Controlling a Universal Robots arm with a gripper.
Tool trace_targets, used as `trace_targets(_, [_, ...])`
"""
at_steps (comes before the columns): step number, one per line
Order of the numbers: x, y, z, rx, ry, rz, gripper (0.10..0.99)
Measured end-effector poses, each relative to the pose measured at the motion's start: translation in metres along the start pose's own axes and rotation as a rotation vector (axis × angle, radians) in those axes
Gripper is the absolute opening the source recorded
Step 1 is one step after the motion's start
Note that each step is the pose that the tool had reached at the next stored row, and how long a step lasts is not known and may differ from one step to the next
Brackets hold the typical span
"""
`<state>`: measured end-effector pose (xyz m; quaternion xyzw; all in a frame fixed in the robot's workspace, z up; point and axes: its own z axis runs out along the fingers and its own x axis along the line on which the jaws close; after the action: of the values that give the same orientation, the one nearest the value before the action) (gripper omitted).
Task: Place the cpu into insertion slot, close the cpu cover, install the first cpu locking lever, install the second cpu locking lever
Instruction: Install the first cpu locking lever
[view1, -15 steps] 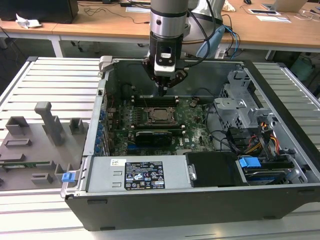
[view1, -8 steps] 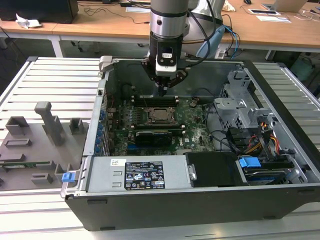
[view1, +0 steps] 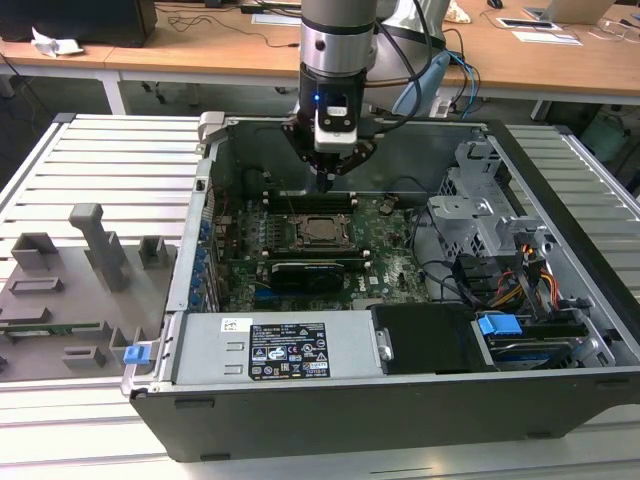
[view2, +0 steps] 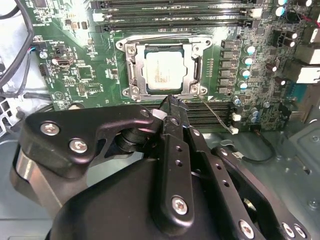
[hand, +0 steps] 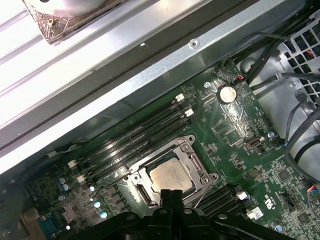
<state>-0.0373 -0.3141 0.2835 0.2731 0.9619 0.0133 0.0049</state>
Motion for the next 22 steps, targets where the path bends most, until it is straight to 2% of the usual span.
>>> trace_targets(11, [0.0000,0.0000,0.0000,0.000,0.0033,-0.116,0.106])
trace_targets(17, [0.0000,0.0000,0.0000,0.000,0.0042,-0.149,0.106])
trace_targets(22, [0.0000,0.0000,0.0000,0.000,0.0056,-0.199,0.106])
